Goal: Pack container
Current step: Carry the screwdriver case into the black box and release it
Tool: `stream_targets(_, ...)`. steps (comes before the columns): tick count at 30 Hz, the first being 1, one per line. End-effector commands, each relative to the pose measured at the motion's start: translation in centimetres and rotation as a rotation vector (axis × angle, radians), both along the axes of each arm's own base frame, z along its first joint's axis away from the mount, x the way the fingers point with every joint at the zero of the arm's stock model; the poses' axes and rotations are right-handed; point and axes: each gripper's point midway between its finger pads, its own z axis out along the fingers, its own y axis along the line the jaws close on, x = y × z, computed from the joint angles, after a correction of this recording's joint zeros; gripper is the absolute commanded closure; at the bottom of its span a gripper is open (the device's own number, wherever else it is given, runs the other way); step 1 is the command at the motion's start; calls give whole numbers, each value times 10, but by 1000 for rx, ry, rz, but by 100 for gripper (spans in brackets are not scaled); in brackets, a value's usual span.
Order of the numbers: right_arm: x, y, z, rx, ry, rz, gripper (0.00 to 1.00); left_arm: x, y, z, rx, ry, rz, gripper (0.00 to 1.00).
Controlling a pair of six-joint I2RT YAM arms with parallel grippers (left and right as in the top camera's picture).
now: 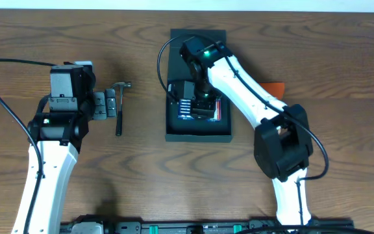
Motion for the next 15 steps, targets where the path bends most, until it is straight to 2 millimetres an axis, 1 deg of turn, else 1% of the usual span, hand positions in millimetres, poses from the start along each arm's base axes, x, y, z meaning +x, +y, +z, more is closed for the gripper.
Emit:
stream_targets(1,-7,3,-10,18,48,3,99,2,3,12,17,-28,1,2)
stream_targets(6,-19,6,-17,28,94,1,98,2,3,12,17,-28,1,2)
stream_targets(7,-20,7,-18,26,96,1,96,2,3,12,17,-28,1,2)
stream_targets(10,-19,9,-18,20,86,-13,83,2,3,12,17,-28,1,2)
stream_targets(11,-17,8,-19,13,77,-25,62,2,3,12,17,-28,1,2)
stream_targets(12,-14,7,-19,0,62,-43,27,2,3,12,17,-28,1,2)
stream_targets(13,-11,4,-20,-17,49,-59,17,2,3,12,17,-28,1,2)
stream_targets(14,-8,1,-20,-38,34,-73,20,2,3,12,17,-28,1,2)
stream_targets(15,-6,-3,-20,-59,21,-77,25,2,3,12,17,-28,1,2)
